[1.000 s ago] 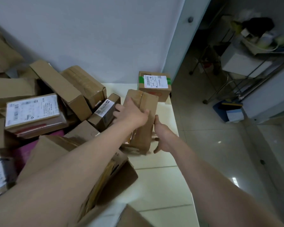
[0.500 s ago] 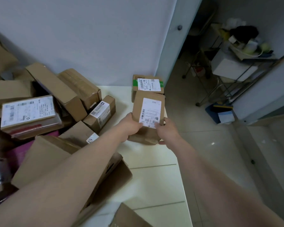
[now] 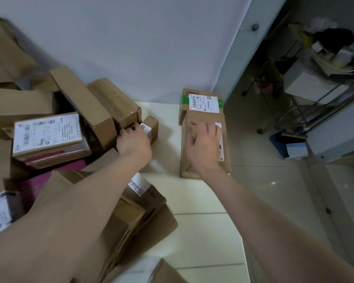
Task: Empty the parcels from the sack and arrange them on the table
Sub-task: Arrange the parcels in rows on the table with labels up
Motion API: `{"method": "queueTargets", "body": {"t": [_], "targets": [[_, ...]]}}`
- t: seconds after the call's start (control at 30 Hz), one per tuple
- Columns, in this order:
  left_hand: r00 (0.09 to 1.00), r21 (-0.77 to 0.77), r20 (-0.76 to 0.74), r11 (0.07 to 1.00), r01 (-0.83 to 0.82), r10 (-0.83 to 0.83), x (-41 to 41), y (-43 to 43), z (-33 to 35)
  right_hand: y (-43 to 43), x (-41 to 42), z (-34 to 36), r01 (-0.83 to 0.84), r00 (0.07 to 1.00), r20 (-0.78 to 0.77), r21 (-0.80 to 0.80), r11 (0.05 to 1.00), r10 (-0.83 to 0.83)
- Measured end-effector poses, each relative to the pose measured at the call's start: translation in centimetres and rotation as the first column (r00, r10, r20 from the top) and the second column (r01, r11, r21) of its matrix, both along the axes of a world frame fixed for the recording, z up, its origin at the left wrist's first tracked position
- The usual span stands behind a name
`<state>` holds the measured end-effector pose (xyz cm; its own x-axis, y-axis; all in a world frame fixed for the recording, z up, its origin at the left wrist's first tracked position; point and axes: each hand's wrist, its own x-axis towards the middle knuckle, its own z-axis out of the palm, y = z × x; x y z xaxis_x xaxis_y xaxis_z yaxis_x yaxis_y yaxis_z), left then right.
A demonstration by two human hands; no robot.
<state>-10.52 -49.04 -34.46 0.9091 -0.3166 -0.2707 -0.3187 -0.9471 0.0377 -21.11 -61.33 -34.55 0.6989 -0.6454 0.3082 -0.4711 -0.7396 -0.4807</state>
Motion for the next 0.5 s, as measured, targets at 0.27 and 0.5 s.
{"method": "queueTargets", "body": {"t": [0.27, 0.5], "targets": [[0.97, -0.489, -0.241, 0.859, -0.153, 0.036, 1.2, 0.7, 2.4, 0.7, 1.9, 1.1, 0.004, 0.999, 0.05, 0.017, 1.0, -0.005], [0.901, -0.7, -0.397, 0.577, -0.42, 0.174, 2.8, -3.8, 2.7, -0.5, 1.9, 2.2, 0.009, 0.999, -0.042, -0.005, 1.0, -0.009]]}}
